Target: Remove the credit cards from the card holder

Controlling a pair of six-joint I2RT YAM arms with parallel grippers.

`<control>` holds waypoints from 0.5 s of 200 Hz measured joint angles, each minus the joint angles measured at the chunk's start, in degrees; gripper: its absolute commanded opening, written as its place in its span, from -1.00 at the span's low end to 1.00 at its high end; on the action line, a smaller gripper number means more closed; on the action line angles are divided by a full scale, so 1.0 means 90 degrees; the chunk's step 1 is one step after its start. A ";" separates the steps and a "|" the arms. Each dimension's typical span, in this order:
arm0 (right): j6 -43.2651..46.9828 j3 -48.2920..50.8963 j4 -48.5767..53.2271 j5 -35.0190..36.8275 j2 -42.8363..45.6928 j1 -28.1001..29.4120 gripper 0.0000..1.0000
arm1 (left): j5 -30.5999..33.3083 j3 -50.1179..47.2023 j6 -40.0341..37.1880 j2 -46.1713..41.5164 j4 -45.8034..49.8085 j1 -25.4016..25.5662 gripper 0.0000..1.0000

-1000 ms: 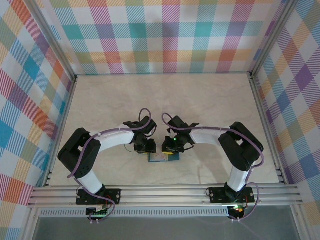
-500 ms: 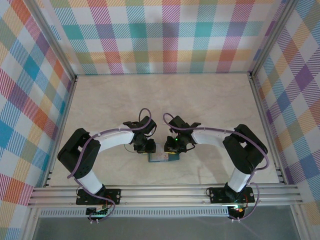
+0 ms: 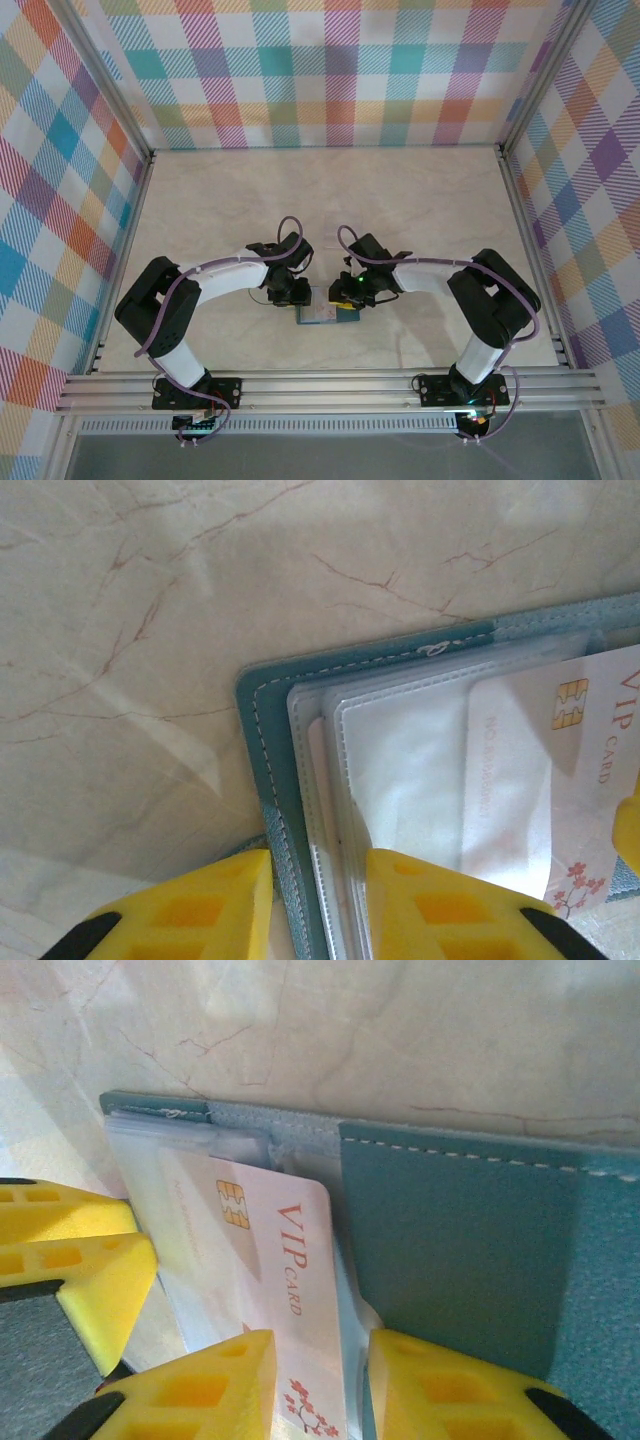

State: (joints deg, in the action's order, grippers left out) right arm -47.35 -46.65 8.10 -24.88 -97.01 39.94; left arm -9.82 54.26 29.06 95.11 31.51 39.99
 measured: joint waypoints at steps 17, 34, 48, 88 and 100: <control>-0.0007 0.0102 -0.0270 -0.0187 -0.0012 -0.0075 -0.38 | 0.0000 0.0000 0.0000 0.0005 0.0002 0.0000 -0.40; -0.0024 0.0216 -0.0593 -0.0440 -0.0075 -0.0163 -0.42 | -0.0005 0.0000 0.0000 0.0012 0.0005 0.0000 -0.40; -0.0049 0.0335 -0.0935 -0.0690 -0.0136 -0.0253 -0.43 | -0.0010 0.0005 0.0000 0.0032 0.0005 0.0000 -0.40; -0.0134 0.0437 -0.1501 -0.1273 -0.0376 -0.0423 -0.43 | -0.0017 0.0032 0.0000 0.0051 0.0029 0.0000 -0.40; -0.0148 0.0437 -0.1571 -0.1411 -0.0430 -0.0469 -0.44 | -0.0017 0.0032 0.0000 0.0051 0.0032 0.0000 -0.40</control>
State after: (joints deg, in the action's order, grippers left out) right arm -48.69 -42.72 -6.04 -37.58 -100.88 35.73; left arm -9.98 54.54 29.06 95.57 31.79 39.99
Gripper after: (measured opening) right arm 0.284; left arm 0.300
